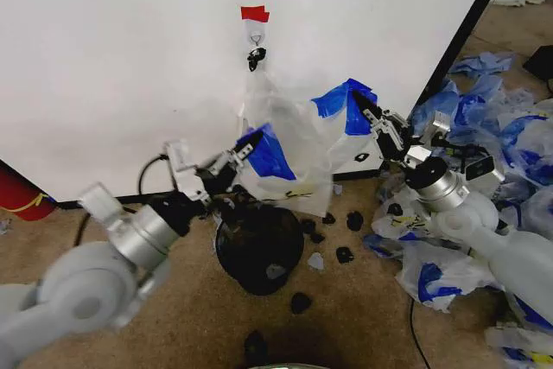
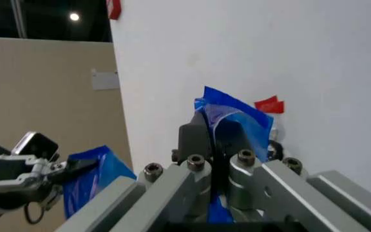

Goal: Pick up the garbage bag from the wall and place it over the trash bin.

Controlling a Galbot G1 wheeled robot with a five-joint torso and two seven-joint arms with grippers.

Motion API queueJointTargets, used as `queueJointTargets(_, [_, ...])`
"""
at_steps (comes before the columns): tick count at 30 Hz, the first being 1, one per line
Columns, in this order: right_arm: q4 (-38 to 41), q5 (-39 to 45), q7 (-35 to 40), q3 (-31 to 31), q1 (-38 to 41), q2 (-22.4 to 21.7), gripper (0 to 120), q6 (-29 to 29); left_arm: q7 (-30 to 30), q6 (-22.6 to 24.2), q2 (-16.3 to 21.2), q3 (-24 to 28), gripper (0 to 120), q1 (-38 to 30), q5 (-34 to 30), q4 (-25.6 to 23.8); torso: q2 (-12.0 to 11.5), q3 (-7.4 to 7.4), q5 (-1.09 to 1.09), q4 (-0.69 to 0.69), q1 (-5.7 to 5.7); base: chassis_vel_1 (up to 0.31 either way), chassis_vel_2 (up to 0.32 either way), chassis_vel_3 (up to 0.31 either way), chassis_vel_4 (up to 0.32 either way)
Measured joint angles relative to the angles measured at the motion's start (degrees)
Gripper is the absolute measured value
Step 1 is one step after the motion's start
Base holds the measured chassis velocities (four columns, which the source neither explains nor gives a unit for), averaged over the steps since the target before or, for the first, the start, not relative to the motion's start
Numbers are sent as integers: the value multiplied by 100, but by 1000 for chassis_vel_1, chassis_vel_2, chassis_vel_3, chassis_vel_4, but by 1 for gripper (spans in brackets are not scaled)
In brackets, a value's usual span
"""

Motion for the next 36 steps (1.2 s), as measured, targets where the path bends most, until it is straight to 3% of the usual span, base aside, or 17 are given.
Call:
queueJointTargets(6, [269, -14, -38, -44, -145, -62, 0, -35, -157, -89, 462, -197, 0, -49, -72, -63, 0, 0, 0, 0, 0, 0, 0, 0, 0])
queueJointTargets(14, [418, -241, -24, -154, -433, -49, 0, -33, -621, -59, 591, -212, 0, -20, -73, -55, 0, 0, -2, 0, 0, 0, 0, 0, 0])
queueJointTargets(25, [50, -710, -17, -189, -966, 174, 0, 37, -711, 46, 286, 62, 0, 423, 387, -42, 0, 0, -1, -1, 0, 0, 0, 0, 0])
queueJointTargets(36, [-378, -915, -70, -229, -995, 220, 0, 96, -978, 240, 58, 86, 0, 644, 264, -33, 0, 0, 0, 0, 0, 0, 0, 0, 0])
